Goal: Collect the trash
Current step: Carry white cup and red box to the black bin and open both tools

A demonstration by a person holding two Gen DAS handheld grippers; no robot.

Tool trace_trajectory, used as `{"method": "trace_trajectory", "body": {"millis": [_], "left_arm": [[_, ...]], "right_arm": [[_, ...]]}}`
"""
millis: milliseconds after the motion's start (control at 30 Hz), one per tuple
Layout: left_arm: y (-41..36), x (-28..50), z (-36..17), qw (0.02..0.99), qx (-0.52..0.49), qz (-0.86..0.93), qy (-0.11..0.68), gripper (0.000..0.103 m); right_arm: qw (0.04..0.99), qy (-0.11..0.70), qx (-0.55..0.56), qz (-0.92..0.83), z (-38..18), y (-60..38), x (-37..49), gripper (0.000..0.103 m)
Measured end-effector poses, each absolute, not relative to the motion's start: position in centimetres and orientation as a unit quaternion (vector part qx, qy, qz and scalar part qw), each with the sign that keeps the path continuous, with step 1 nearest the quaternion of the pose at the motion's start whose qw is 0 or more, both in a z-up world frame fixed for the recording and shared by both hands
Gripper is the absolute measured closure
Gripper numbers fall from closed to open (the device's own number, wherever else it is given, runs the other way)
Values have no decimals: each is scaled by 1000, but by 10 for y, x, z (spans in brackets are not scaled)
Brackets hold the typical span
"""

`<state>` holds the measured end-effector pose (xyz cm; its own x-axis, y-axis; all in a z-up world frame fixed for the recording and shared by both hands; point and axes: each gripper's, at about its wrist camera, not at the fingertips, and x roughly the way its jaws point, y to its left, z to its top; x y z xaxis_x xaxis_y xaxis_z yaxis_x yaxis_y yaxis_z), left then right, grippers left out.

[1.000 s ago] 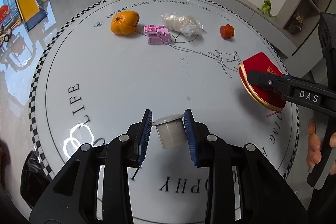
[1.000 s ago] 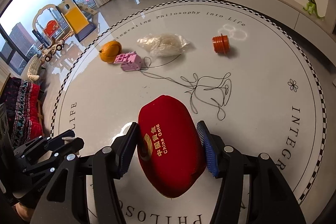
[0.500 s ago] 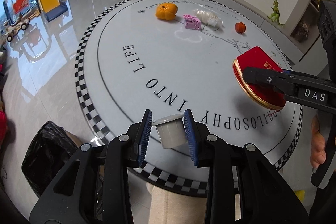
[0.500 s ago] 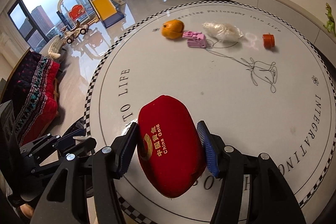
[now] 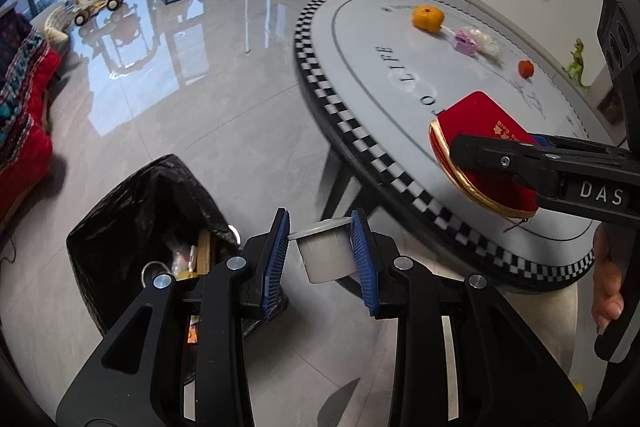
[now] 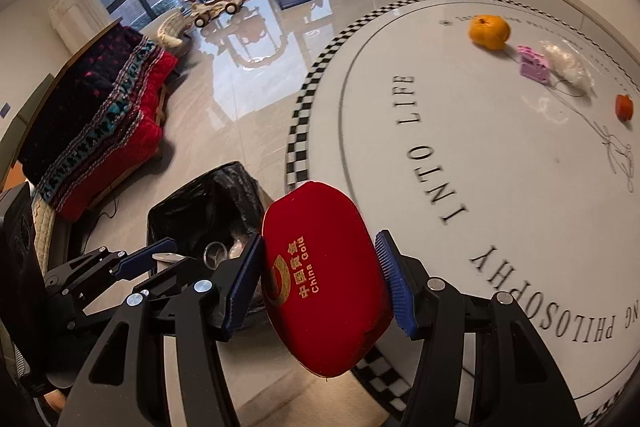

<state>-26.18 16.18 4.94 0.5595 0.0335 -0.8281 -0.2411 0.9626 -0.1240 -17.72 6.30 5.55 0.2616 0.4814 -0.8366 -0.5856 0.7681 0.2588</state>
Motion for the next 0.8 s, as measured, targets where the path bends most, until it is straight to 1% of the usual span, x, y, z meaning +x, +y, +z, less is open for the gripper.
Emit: {"method": "trace_trajectory", "body": {"millis": [267,600,667,733,767,800], "left_arm": [[226,-312,22,849,-166,161,474,71],[293,-366,3,811,-219,259,477,71],[302,-374,1,805,-225,272,476,71],[310,-380,-1,801,-226,284,477,70],[313,-381,-3,796,-225,289,482,49],[316,-382,-5,788,-223,303,487,25]], "right_arm": [[751,514,-96,403,38,142,-217,44],[710,517,-146,455,26,225,-247,44],[704,518,-154,460,21,238,-252,44],[695,522,-167,466,15,252,-256,40],[696,523,-180,459,12,258,-257,31],[703,519,-188,448,10,261,-258,25]]}}
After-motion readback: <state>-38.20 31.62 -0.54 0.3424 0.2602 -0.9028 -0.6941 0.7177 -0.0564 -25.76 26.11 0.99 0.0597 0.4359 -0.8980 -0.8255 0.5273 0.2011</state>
